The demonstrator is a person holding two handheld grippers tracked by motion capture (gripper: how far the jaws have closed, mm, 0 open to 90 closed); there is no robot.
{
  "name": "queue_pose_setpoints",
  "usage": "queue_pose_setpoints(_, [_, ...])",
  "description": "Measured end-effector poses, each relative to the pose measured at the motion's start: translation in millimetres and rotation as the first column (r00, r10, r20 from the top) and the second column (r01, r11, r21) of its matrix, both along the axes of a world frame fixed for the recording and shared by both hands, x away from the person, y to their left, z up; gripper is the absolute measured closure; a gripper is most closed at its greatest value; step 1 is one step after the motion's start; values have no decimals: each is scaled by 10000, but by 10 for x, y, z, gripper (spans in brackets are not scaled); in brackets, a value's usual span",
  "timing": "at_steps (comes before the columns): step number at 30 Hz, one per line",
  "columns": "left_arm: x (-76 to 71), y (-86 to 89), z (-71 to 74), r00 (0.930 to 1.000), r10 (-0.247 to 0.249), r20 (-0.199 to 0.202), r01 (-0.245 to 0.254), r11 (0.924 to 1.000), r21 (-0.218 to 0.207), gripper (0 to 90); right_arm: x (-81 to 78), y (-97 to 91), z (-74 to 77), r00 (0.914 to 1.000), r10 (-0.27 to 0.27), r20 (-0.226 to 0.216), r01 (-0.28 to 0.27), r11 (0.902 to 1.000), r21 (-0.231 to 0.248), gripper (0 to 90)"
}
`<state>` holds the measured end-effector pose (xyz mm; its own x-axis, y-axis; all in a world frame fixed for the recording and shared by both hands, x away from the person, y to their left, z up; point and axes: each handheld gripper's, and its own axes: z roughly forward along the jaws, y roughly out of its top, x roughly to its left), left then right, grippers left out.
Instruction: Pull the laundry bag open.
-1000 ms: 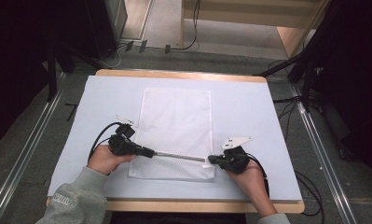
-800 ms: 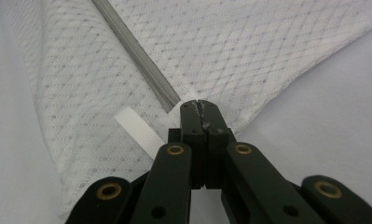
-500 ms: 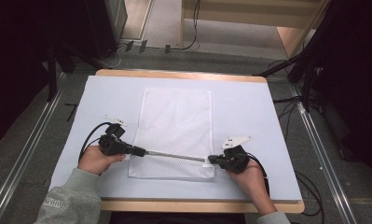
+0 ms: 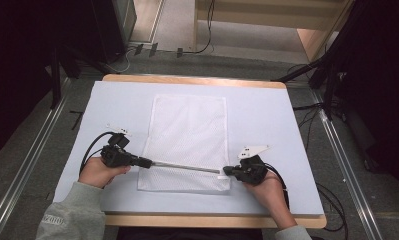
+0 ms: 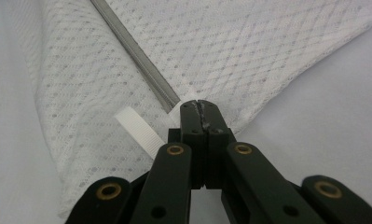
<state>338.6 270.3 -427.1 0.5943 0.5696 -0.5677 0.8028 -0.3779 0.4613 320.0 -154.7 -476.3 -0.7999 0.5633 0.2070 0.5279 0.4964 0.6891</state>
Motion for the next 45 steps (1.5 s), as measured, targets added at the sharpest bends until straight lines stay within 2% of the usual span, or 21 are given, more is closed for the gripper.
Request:
queue_pose_setpoints(4, [-3,50,0,9998,220,5,-220,9998,-40,877,2,-1,-1,10000,3,-13,-3,10000,15,900])
queue_pose_setpoints(8, [-14,100,2,9998,185,36,-185,9998,36,876,5,-3,-3,10000,6,-1,-6,10000,47,900])
queue_pose_setpoints(15, [-27,148,0,9995,307,-26,-307,9995,-75,876,5,-6,-5,10000,1,-39,-1,10000,76,900])
queue_pose_setpoints(22, [-19,181,-14,9994,331,-62,-330,9994,138,877,5,-8,-7,10000,23,18,-23,10000,76,900])
queue_pose_setpoints(34, [-43,434,-53,9958,897,-201,-895,9959,126,877,6,-8,-8,10000,30,22,-30,10000,82,900])
queue_pose_setpoints(41, [-45,429,-68,9958,895,-195,-890,9957,242,877,6,-7,-7,10000,27,8,-27,10000,75,900])
queue_pose_setpoints(45, [-65,425,-58,9957,910,-157,-908,9957,160,876,11,-5,-1,10000,37,-74,-36,10000,56,900])
